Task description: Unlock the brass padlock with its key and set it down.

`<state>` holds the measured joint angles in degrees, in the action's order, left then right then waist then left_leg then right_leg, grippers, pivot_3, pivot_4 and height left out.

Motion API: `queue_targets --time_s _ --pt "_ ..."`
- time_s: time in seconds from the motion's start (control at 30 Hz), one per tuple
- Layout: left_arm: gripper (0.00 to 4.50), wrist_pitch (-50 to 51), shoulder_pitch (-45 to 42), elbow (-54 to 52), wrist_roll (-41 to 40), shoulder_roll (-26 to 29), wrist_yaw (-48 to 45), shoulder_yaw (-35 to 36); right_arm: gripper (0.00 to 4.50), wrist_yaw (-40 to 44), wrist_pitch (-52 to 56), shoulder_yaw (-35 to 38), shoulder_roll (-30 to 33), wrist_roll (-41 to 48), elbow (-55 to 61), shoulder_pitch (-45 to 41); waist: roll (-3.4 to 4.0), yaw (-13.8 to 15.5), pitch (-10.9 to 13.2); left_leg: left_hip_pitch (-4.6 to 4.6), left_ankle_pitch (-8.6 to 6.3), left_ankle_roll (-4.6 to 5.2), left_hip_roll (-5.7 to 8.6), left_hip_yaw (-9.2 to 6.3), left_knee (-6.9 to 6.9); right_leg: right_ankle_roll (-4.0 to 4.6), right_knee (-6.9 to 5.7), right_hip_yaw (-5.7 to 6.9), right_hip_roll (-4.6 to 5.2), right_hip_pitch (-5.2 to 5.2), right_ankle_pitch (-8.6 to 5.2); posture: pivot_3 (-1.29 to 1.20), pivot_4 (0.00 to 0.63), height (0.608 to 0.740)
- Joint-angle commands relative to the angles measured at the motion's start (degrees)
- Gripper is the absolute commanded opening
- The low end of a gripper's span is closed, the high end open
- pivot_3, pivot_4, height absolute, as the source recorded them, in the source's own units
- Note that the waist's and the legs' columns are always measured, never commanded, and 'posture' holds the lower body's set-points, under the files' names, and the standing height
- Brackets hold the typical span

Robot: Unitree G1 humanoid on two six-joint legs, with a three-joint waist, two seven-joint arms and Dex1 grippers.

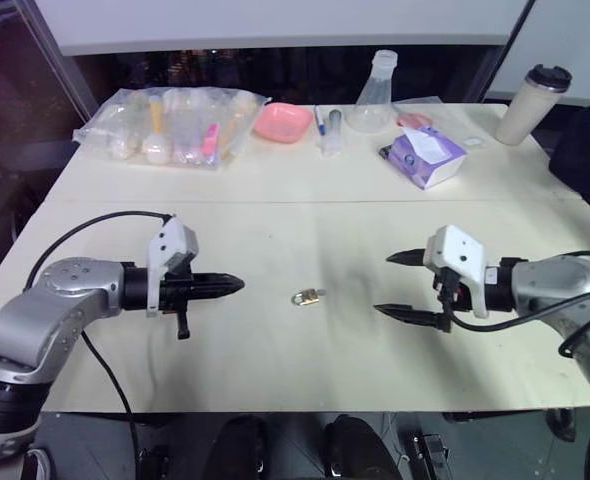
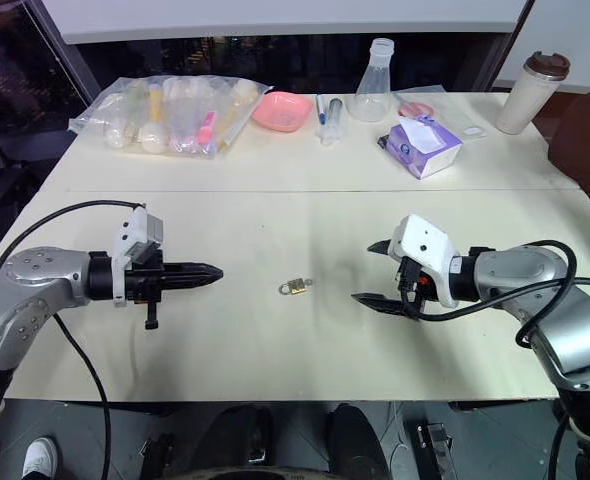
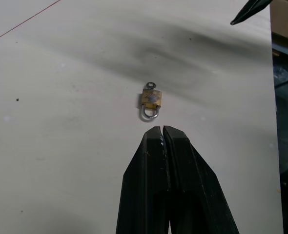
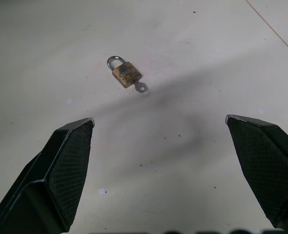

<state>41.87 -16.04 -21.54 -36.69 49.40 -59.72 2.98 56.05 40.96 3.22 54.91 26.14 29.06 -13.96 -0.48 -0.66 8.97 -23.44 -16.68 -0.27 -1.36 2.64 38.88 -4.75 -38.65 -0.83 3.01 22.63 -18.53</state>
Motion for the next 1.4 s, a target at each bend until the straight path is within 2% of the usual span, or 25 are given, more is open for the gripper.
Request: queue_targets --time_s 0.03,0.53,0.8,0.9,1.03,1.07,1.13,1.23,1.37,1.4 --pt "0.00 -2.32 -0.22 -0.92 1.18 0.32 0.49 1.07 4.48 -0.60 0.11 1.03 0.42 0.66 1.99 0.09 0.00 -0.01 0.00 0.00 0.00 0.00 0.00 0.00 0.00 0.00 0.00 0.00 0.00 0.00 0.00 0.00 0.150 0.715" --pt "0.00 -3.55 -1.34 1.05 2.28 1.03 -1.36 0.45 4.48 -2.55 0.90 1.38 -0.03 1.05 3.19 1.06 -0.01 -0.02 0.01 0.00 0.00 0.00 0.00 0.00 0.00 0.00 0.00 0.00 -0.02 0.00 0.00 0.00 0.150 0.715" --pt "0.00 -7.44 -1.41 3.61 5.64 0.23 -2.26 -1.35 4.48 -3.47 1.00 0.84 -0.18 1.10 3.75 0.29 -0.01 0.00 0.01 0.00 0.00 0.00 0.00 0.00 0.00 -0.01 0.00 0.00 -0.04 0.00 0.00 0.00 0.150 0.715" --pt "0.00 -11.61 -2.75 6.28 9.35 -0.77 -2.21 -3.78 4.48 -3.93 0.81 0.36 -0.46 0.96 3.79 -0.19 -0.01 0.00 0.01 0.01 0.00 0.00 0.00 0.00 0.01 -0.01 -0.01 0.00 -0.05 -0.01 0.00 0.00 0.150 0.715" --pt "0.00 -15.76 -7.98 13.15 14.74 -5.52 -1.64 -9.56 4.48 -4.41 0.19 -0.68 -0.85 0.37 3.21 -1.00 -0.06 0.38 0.03 0.00 -0.01 0.02 0.02 -0.01 0.09 -0.01 0.00 0.01 -0.07 -0.05 0.01 0.00 0.150 0.715" --pt "0.54 -16.56 -9.00 14.66 15.73 -6.43 -1.91 -10.57 4.50 -4.48 0.07 -0.93 -0.89 0.25 3.06 -1.22 -0.07 0.43 0.04 0.00 -0.02 0.05 0.04 0.00 0.11 -0.01 0.00 0.01 -0.06 -0.07 0.01 0.00 0.150 0.715" --pt "1.24 -17.68 -10.94 17.63 17.01 -8.30 -3.03 -12.58 4.50 -4.62 -0.22 -1.28 -0.94 -0.06 2.71 -1.60 -0.13 0.21 0.08 -0.01 -0.03 0.08 0.05 0.00 0.14 -0.02 -0.01 0.00 -0.09 -0.06 0.01 0.00 0.150 0.715" --pt "2.62 -21.25 -13.68 21.74 19.74 -12.24 -4.79 -16.86 4.50 -5.26 -0.42 -0.54 -0.65 -0.54 3.22 -0.94 -0.14 0.15 0.08 -0.04 -0.05 0.10 0.04 0.00 0.14 -0.03 -0.01 -0.01 -0.13 -0.02 0.01 0.00 0.150 0.715" --pt "4.48 -24.67 -14.99 24.62 22.59 -15.64 -4.49 -18.66 4.50 -6.59 0.30 0.29 -0.67 -0.20 4.83 0.47 -0.16 0.13 0.10 -0.05 -0.05 0.11 0.04 0.01 0.18 -0.04 -0.02 -0.02 -0.14 -0.03 0.02 0.00 0.150 0.715" --pt "4.48 -24.92 -15.04 24.90 22.85 -16.20 -4.57 -18.89 4.50 -6.87 0.37 0.42 -0.61 -0.19 5.18 0.88 -0.16 0.06 0.10 -0.05 -0.05 0.11 0.03 0.00 0.18 -0.04 -0.02 -0.02 -0.15 -0.03 0.02 0.00 0.150 0.715"
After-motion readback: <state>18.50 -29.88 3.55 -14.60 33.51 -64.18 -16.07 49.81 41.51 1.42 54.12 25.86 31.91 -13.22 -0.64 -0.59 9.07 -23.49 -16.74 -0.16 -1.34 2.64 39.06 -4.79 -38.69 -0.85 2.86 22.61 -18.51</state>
